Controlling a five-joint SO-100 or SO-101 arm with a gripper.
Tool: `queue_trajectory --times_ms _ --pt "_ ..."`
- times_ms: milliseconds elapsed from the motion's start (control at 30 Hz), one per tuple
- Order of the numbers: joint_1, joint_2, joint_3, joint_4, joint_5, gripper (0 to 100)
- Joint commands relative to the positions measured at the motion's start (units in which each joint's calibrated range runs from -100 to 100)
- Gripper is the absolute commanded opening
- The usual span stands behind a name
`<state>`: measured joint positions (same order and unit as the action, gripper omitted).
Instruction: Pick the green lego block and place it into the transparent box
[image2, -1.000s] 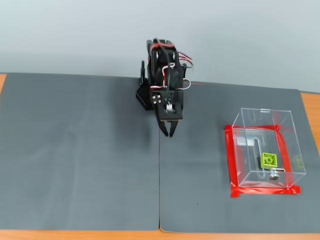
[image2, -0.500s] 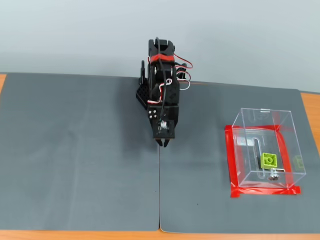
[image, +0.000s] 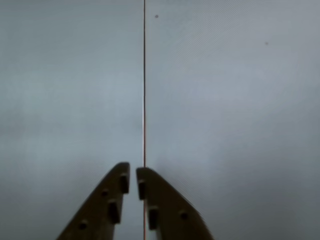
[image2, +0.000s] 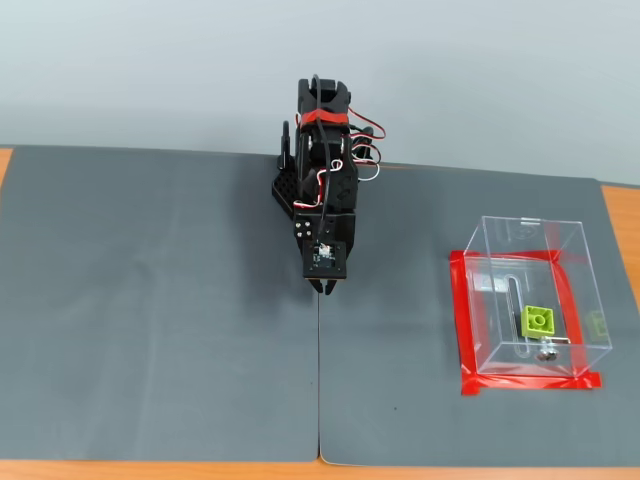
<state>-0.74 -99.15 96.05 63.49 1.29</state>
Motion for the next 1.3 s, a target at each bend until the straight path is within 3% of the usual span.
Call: queue_trajectory --times_ms 0,200,1267 --pt "0.2 -0.2 -0.6 0.9 -0.1 2" --pt "0.1 -0.2 -3.4 11.3 -0.1 2" --pt "-2.1 -0.1 -3.8 11.4 0.3 2"
